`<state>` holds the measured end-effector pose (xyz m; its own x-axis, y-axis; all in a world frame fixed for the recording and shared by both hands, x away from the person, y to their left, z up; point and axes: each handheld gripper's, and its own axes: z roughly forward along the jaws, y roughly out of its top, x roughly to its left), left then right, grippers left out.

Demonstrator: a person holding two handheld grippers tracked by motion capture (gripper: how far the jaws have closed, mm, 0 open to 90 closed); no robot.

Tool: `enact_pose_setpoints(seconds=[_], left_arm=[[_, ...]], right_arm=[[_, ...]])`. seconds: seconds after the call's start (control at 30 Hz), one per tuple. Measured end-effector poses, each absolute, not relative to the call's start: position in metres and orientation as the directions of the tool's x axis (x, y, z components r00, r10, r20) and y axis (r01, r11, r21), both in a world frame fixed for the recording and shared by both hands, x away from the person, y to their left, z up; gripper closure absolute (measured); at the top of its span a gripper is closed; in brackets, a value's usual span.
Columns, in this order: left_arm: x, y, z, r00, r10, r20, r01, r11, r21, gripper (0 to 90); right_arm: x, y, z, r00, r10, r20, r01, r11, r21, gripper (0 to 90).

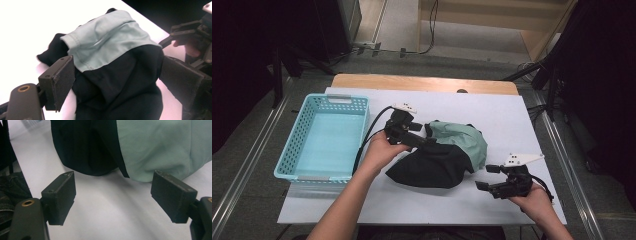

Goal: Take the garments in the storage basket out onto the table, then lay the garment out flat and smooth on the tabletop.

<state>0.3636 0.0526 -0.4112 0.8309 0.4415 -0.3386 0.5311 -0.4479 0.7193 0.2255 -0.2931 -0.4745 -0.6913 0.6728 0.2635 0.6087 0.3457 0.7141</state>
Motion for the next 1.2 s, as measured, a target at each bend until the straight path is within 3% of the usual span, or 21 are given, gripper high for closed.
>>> enact_pose_setpoints(seconds=[1.2], left_arm=[[0.341, 0.073, -0.440, 0.821, 0.483, -0.304, 0.535, -0.466, 0.705, 14.6]], right_arm=[[0.244, -0.279, -0.461, -0.662, 0.702, 0.263, 0.609, 0.301, 0.734, 22.2]])
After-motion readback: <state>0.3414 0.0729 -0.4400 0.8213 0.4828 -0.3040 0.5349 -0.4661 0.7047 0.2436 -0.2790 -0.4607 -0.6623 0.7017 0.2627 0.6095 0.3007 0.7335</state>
